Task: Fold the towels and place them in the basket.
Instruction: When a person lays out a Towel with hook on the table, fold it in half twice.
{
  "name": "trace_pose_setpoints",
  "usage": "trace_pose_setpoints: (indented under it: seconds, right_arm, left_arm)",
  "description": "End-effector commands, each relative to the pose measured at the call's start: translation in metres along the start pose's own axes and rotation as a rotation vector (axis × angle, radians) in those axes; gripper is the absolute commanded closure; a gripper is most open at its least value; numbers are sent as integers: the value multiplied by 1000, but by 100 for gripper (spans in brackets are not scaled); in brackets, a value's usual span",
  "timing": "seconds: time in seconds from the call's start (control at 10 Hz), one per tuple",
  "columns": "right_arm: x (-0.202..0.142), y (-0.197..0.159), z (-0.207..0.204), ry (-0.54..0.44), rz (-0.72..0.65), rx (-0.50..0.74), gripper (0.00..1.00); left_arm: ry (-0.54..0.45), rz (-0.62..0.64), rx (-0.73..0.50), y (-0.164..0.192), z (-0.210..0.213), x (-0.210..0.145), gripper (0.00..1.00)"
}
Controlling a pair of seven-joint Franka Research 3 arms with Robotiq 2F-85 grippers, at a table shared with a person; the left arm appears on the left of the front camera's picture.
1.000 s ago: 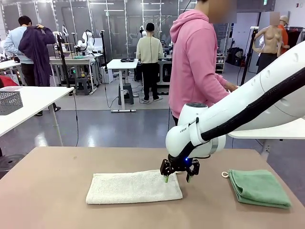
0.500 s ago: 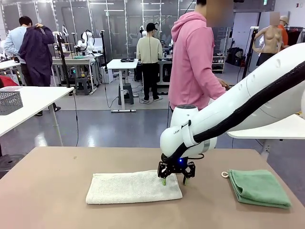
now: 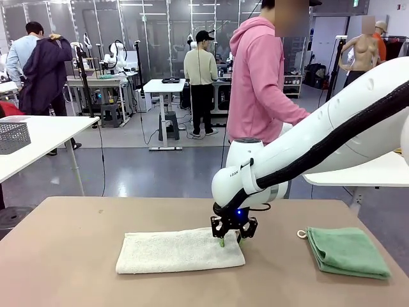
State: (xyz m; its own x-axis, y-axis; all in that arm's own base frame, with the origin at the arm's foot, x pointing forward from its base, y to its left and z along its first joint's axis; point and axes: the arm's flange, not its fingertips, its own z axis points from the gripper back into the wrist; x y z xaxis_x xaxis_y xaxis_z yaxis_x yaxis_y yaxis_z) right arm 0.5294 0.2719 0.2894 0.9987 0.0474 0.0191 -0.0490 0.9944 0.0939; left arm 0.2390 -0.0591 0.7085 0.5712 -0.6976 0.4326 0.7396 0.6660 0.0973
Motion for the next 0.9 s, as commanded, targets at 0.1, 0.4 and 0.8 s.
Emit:
trace_pose_setpoints:
  seconds: [0.1,0.4,0.8]
  right_arm:
    - [0,-2,-14,16,-45,-16,100]
    - [-2,2,-7,2,-49,-34,100]
    - [-9,-28,19,23,-58,-138,100]
  left_arm:
    - [0,-4,7,-1,-1,-2,0]
    - [0,-4,7,-1,-1,-2,0]
    - [0,-4,7,-1,-1,-2,0]
